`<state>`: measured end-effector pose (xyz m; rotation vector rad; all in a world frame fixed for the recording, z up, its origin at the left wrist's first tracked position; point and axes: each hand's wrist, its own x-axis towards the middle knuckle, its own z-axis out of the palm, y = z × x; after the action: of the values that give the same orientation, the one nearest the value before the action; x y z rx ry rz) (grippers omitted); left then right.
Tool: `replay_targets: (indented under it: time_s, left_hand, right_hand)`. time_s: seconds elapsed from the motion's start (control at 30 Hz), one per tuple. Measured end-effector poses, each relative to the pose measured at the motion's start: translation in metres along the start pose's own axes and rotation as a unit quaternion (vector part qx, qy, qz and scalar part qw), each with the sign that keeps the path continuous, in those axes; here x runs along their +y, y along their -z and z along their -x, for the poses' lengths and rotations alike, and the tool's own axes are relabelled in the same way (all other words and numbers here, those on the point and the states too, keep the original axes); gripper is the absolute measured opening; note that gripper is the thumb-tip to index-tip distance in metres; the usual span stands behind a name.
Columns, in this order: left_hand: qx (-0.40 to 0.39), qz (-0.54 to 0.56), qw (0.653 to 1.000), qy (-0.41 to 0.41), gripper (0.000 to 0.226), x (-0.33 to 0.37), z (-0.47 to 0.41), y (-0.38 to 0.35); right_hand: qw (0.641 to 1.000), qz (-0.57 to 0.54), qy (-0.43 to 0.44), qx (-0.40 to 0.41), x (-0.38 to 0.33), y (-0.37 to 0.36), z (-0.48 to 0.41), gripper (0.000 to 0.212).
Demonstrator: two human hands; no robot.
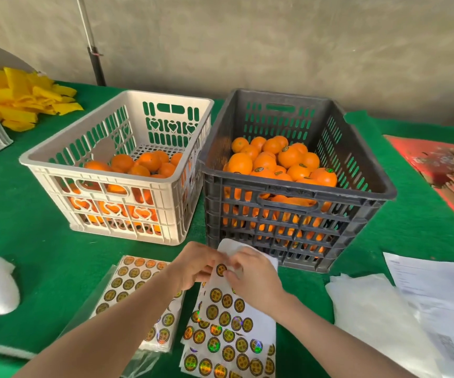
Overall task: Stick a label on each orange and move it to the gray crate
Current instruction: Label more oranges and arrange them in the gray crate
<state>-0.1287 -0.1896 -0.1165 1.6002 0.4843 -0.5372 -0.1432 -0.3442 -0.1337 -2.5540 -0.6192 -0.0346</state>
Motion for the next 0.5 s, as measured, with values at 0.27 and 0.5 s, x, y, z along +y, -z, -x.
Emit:
replay_targets:
  time_s: [0.27, 0.5]
  left_hand:
    - [0.021, -0.062, 0.998, 0.002, 0.013, 0.002, -0.005, 0.003]
    - [-0.01, -0.198, 0.979, -0.037, 0.015, 0.0, -0.01, 0.006]
  right_hand:
    - [1.0, 0.011, 0.009, 0.01, -0.003, -0.006, 0.0, 0.013]
    - [0.992, -0.126, 0.011, 0.03, -0.011, 0.009, -0.002, 0.008]
